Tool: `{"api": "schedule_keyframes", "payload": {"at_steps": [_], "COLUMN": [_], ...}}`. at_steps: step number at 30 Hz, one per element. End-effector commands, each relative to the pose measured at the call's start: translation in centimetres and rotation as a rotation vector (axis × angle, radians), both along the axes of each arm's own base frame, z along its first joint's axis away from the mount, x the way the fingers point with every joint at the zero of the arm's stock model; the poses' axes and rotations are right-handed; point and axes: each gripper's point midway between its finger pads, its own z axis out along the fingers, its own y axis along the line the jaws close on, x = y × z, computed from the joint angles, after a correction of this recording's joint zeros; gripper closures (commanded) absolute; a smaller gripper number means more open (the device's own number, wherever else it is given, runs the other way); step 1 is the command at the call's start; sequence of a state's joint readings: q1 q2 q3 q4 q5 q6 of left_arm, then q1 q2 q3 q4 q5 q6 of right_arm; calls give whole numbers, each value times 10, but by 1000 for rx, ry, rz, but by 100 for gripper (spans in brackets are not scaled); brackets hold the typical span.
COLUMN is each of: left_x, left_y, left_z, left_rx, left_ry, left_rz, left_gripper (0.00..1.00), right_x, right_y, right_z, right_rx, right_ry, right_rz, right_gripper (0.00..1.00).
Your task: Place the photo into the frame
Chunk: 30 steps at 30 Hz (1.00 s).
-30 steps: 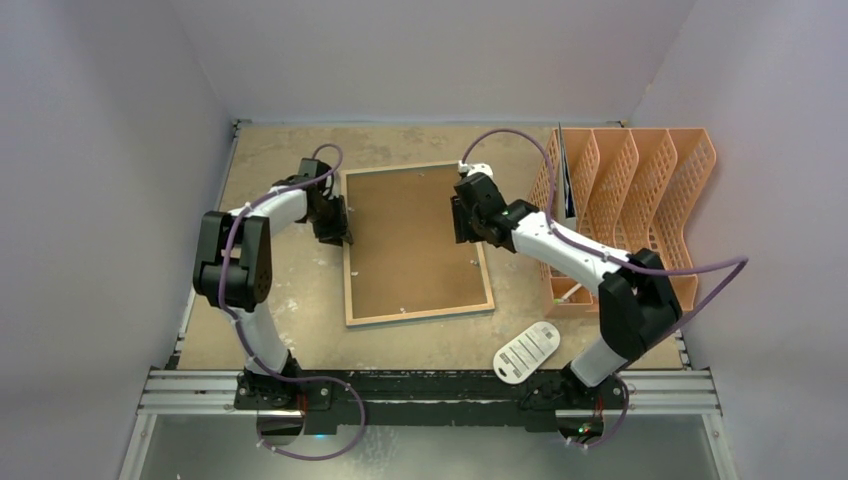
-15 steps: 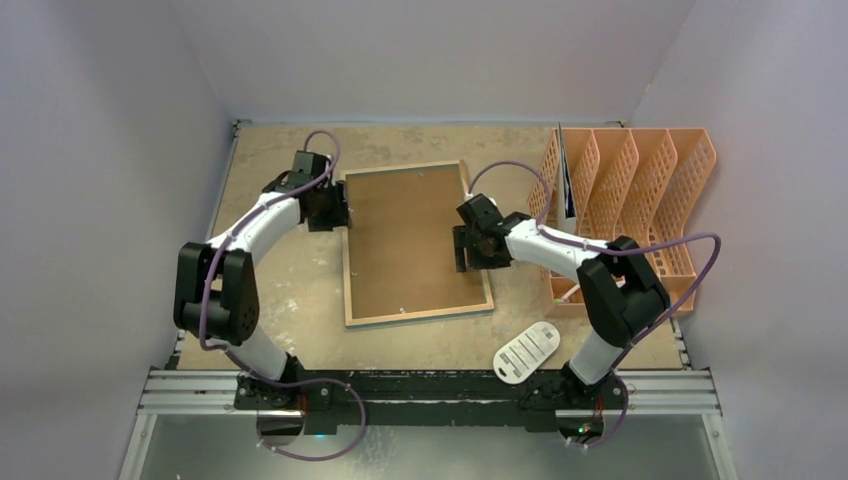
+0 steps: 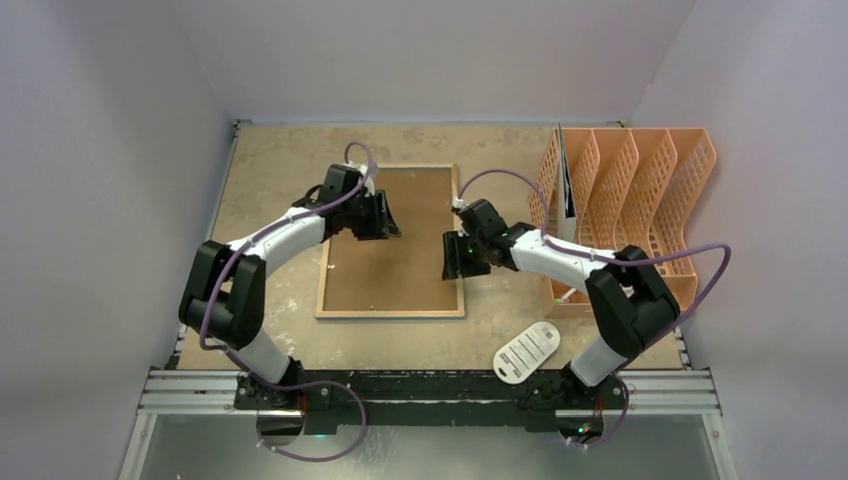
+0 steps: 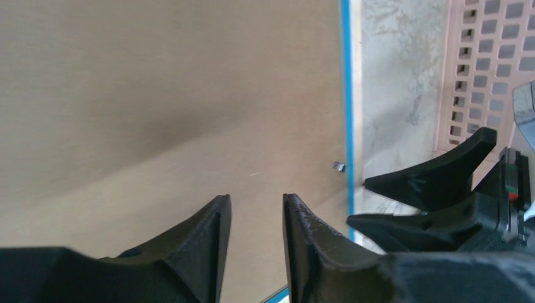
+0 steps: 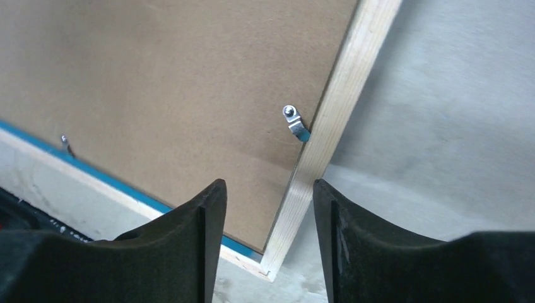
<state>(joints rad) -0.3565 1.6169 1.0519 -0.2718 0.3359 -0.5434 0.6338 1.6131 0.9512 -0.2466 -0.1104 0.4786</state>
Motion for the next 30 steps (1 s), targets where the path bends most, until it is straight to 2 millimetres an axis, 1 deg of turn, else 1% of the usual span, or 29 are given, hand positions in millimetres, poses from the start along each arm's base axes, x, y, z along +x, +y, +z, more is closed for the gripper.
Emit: {"api": "schedule_keyframes", "payload": {"at_steps": [1, 2, 4, 7, 9, 10, 11, 13, 17, 21, 23, 25, 27, 30], "left_x": [-8, -11, -16, -24, -31, -35, -38, -45, -55, -60, -61, -62, -62, -67], "left_y": [-34, -37, -43, -49, -52, -55, -58, -65, -82, -97, -102, -102, -98, -82], "left_z": [0, -2, -4, -11, -18, -20, -22, -26, -38, -48, -55, -64, -74, -95], "left_rx": [-106, -110, -124, -134, -131, -129, -131, -147, -177, -183, -163, -133, -83, 53], "left_ry": [11, 19, 29, 47, 67, 77, 83, 102, 156, 193, 200, 213, 221, 272], "left_rz": [-74, -84, -101, -124, -145, -158, -174, -205, -240, -267, -269, -262, -240, -196], "left_gripper": [65, 68, 72, 78, 81, 82, 82, 82, 84, 84, 84, 84, 85, 85], "right_x": [2, 9, 15, 18, 27, 33, 34, 29, 26, 27, 28, 31, 33, 37], "right_y": [44, 37, 24, 13, 4, 1, -2, -3, -4, 0, 1, 2, 2, -2], "right_z": [33, 30, 24, 20, 20, 23, 24, 23, 11, 4, 2, 0, -2, -4], "right_rx": [153, 110, 41, -14, -68, -85, -93, -88, -110, -105, -109, -113, -118, -138], "right_ry": [-66, -81, -92, -95, -123, -144, -148, -121, -93, -76, -76, -79, -82, -97], "right_rz": [66, 18, -46, -102, -149, -175, -195, -207, -212, -204, -205, -208, -212, -226], "right_gripper": [47, 48, 51, 57, 61, 62, 63, 61, 55, 55, 56, 58, 60, 62]}}
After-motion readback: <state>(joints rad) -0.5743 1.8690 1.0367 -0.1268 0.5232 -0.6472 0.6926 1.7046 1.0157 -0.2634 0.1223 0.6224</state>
